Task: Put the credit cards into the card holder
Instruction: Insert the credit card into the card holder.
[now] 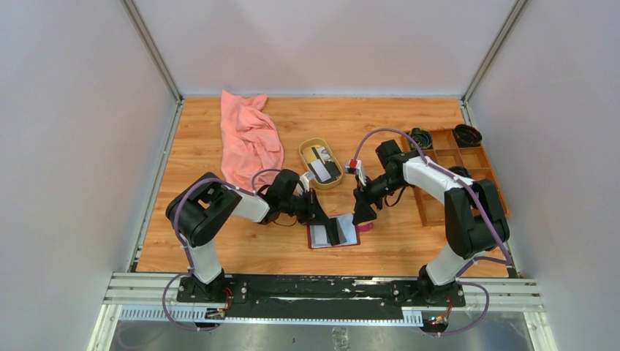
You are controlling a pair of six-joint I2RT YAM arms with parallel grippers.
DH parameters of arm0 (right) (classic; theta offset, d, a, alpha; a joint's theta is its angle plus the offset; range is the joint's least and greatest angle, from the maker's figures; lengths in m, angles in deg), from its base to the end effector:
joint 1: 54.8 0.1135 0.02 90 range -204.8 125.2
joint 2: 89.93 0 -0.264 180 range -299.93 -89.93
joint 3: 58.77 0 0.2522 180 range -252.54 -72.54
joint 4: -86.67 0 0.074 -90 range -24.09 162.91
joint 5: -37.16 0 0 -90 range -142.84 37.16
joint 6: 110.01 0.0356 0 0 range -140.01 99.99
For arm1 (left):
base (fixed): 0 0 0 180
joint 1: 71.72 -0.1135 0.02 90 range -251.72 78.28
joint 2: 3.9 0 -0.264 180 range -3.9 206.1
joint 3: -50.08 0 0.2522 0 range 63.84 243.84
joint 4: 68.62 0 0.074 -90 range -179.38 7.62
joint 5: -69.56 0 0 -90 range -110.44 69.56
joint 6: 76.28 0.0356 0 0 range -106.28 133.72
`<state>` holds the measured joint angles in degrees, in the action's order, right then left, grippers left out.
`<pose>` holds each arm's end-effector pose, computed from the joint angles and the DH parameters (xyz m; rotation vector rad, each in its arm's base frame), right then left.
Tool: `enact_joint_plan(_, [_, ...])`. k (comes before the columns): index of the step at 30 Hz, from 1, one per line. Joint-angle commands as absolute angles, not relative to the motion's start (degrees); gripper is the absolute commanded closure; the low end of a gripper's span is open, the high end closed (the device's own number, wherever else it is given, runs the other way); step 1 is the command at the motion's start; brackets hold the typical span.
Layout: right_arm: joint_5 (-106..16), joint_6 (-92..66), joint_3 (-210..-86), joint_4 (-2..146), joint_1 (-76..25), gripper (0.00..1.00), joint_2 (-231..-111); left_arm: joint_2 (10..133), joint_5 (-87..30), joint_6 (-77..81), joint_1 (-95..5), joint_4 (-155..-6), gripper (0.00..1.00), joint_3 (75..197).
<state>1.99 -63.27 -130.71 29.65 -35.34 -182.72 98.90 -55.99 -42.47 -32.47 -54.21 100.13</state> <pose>0.2622 0.1235 0.1950 -1.4107 2.0515 1.2073 0.2284 -0.2134 0.1063 0.0159 2.6007 -1.4747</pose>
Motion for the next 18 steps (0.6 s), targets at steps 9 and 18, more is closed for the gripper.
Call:
enact_joint_plan(9, [2.3, -64.4, -131.4, 27.8, -34.3, 0.33, -182.8, 102.5, -55.4, -41.0, -30.1, -61.7, 0.85, 103.7])
enact_joint_plan(18, [2.6, -64.7, -131.5, 27.5, -34.2, 0.33, -183.0, 99.8, -52.2, -40.5, -29.8, -61.7, 0.7, 104.7])
